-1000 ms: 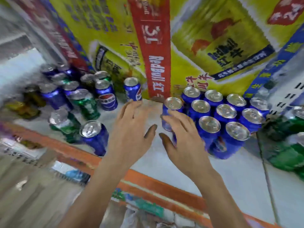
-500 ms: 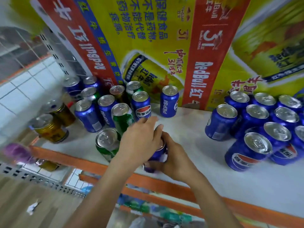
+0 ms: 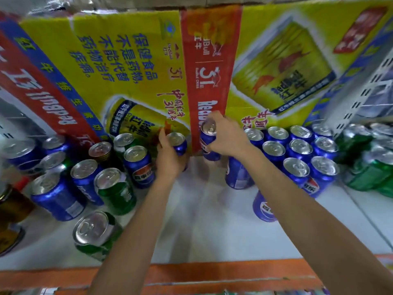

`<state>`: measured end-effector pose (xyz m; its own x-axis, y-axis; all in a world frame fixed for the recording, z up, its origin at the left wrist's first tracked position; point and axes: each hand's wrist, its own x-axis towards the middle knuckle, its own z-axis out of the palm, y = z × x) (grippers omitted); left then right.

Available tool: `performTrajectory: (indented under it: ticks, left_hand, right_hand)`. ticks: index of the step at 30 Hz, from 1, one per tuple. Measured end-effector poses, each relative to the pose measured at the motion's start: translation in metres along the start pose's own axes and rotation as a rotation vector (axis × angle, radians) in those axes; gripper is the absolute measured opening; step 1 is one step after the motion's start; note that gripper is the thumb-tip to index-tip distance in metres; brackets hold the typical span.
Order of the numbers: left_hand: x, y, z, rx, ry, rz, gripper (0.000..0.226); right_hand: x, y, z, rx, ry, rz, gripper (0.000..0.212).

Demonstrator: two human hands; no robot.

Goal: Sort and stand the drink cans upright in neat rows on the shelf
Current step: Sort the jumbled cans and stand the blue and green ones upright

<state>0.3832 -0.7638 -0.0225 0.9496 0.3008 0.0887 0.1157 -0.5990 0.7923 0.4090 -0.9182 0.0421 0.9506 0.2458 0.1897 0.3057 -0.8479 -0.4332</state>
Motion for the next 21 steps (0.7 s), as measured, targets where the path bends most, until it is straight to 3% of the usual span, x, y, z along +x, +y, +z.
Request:
performTrajectory:
  ticks: [3, 9, 12, 17, 21]
  left_hand:
    - [0.010, -0.006, 0.004, -0.039, 0.073, -0.054, 0.084]
    - [0.004, -0.007, 0.014, 0.031, -0.071, 0.001, 0.072]
    - [-0.005, 0.002, 0.020, 0.018, -0.152, 0.077, 0.070]
    - [-0.031, 0.017, 0.038, -0.041, -0.338, 0.163, 0.086]
    - [-0.043, 0.017, 0.052, -0.089, -0.371, 0.189, 0.081]
  right_hand:
    - [0.013, 0.013, -0.003, -0.134, -0.113, 0.048, 0.081]
    - [0.007, 0.028, -0.002, -0.401, -0.207, 0.027, 0.082]
    - [0.006, 0.029, -0.010, -0.309, -0.209, 0.050, 0.079]
    - [-0.020, 0.031, -0.040, -0.202, -0.120, 0.014, 0.061]
    - [-0.049, 0.021, -0.042, -0.123, -0.104, -0.033, 0.053]
